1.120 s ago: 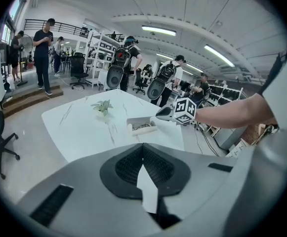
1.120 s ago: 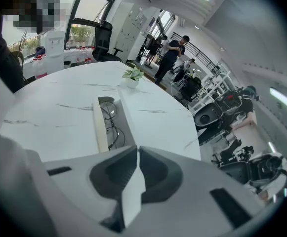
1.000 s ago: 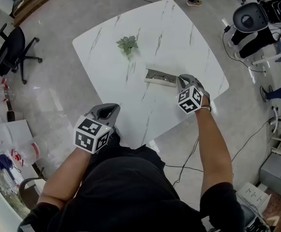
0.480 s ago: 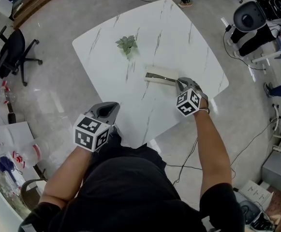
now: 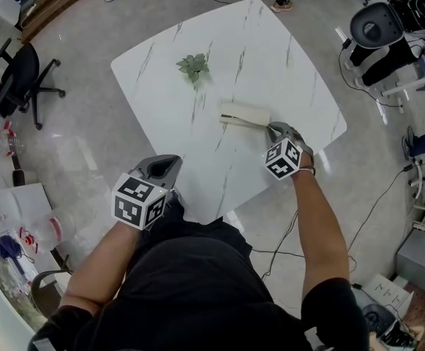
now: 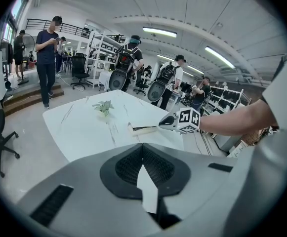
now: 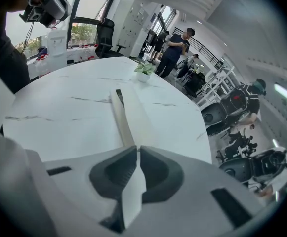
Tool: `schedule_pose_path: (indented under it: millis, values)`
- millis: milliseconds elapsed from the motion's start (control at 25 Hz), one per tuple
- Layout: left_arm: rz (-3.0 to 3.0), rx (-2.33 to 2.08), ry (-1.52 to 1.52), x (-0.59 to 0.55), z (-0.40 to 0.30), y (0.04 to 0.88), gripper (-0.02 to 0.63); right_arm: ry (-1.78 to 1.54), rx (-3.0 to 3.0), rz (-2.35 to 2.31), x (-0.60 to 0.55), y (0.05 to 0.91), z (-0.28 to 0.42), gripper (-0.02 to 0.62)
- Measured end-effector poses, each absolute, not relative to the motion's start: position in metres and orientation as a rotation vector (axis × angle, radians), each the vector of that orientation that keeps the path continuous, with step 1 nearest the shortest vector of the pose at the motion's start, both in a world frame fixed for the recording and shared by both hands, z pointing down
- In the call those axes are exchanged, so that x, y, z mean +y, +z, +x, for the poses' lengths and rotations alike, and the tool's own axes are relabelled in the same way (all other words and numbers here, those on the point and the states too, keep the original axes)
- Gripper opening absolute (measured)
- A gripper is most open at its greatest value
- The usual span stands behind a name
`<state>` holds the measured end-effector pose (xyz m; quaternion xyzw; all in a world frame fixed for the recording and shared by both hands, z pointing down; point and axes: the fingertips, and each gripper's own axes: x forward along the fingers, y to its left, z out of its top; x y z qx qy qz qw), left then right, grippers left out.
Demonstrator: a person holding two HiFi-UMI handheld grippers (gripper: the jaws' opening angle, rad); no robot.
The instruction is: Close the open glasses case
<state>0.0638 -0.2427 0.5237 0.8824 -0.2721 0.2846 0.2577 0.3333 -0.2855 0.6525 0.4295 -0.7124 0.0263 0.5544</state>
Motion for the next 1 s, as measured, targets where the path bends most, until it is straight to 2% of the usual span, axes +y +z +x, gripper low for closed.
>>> schedule_pose_path:
  millis: [1000]
  values:
    - [2.396, -0.709, 0.779, -0.238, 0.071, 0.528, 0.005, 0.102, -1.685, 1.012, -0.276, 0.673, 0.329, 0.020]
